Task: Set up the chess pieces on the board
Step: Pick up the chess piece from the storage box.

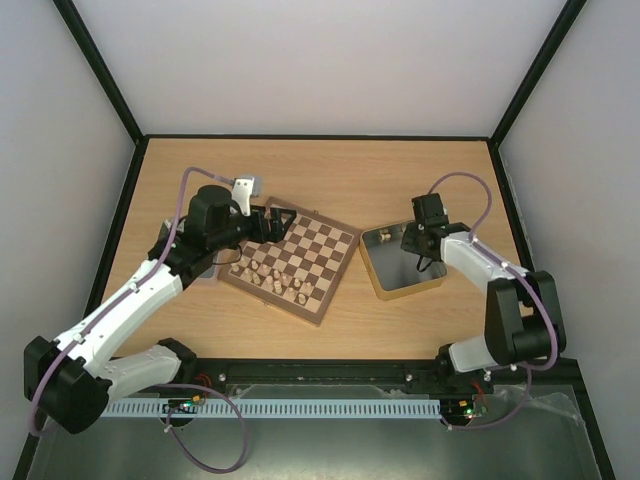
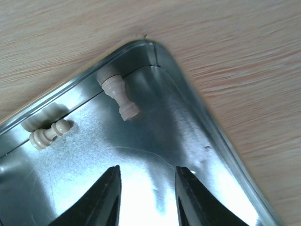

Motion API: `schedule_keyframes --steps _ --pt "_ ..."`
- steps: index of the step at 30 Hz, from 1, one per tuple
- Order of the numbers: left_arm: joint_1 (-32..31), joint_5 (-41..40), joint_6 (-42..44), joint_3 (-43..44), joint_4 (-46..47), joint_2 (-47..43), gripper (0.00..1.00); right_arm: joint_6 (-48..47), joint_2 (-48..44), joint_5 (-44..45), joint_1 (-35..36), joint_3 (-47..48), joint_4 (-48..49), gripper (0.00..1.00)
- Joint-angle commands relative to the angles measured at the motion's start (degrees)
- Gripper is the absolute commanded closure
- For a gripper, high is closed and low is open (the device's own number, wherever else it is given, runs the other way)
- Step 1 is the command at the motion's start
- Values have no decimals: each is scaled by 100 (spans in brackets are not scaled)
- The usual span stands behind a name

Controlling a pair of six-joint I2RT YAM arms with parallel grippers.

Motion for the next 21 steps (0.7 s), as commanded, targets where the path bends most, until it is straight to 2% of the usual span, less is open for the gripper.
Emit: schedule_keyframes --steps 1,6,12,21 --pt "36 145 -58 -18 117 58 0 -163 477 -391 9 -41 601 66" --pt "36 147 -68 -18 99 58 0 -194 983 -139 12 130 889 61" --pt "36 137 -57 -18 82 60 0 -271 1557 139 7 281 1092 62" --pt "36 153 -63 -16 104 104 0 -525 1873 34 14 365 1415 65"
